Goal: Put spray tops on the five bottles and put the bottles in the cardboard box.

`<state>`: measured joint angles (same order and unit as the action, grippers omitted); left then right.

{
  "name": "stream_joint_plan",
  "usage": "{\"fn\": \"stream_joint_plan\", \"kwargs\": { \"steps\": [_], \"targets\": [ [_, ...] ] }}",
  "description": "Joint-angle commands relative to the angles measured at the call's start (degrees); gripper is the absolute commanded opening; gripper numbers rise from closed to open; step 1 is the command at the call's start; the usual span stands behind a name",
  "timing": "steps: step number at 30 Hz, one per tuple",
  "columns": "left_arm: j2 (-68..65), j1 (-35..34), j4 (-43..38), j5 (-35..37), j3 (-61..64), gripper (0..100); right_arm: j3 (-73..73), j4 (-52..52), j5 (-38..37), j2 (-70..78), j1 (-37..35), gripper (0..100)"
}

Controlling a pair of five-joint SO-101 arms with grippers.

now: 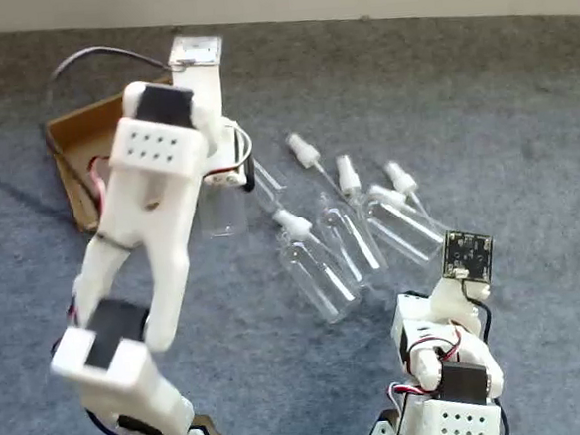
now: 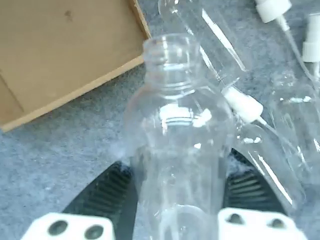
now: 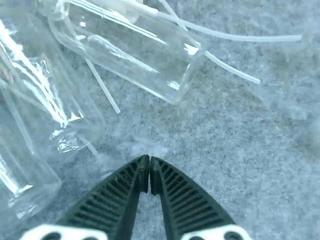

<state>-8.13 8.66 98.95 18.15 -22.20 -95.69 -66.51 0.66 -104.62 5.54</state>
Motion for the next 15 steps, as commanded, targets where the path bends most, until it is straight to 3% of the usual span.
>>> {"fn": "stream_joint_plan", "kwargs": {
  "steps": [1,8,15],
  "targets": [
    [14.3,0.5,1.1,-5.1,6.5,7,-6.1,1.5,-1.9,-0.7,0.9,0.9],
    [31.8,0.1,-0.6,-12.7,24.7,7,-5.9,1.8,-25.3,-0.7,0.8,0.9],
    [46.1,0.1,-11.3,-21.1,42.0,7,-4.9,7.5,-34.4,-0.7,0.8,0.9]
  ]
}}
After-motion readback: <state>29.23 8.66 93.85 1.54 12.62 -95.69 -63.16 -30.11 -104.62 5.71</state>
